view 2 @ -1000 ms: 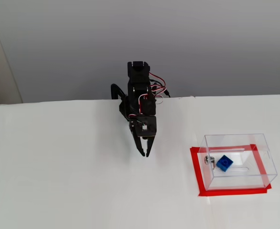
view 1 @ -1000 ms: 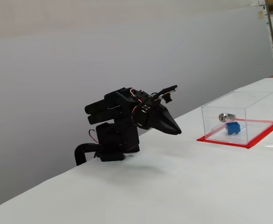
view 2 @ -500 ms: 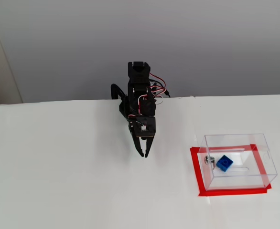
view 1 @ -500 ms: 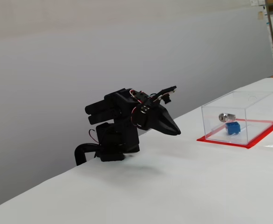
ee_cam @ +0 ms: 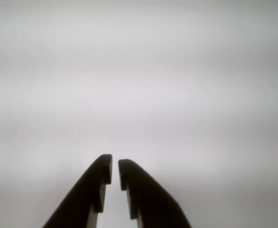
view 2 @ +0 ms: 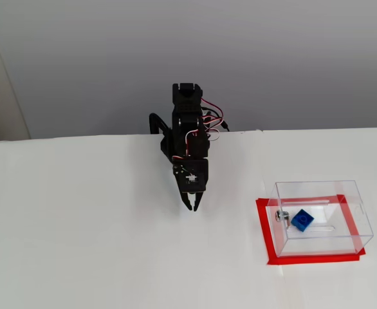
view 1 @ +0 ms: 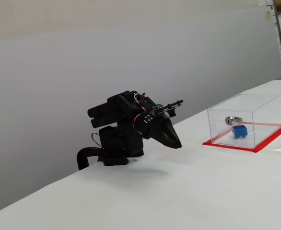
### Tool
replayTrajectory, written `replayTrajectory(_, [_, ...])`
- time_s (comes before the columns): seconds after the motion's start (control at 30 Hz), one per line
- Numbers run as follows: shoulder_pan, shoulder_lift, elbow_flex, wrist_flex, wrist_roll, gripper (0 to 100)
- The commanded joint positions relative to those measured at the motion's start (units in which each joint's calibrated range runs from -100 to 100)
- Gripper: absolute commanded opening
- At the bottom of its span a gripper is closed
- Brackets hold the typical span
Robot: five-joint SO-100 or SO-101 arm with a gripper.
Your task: Pick the blue lego brick and place it into the transparent box
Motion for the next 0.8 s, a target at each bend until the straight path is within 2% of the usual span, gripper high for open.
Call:
replayTrajectory(0.0, [0.6, -0.9, 1.0, 0.2, -0.9, 1])
replayTrajectory(0.77, [0.4, -0.8, 1.0, -0.1, -0.9, 1])
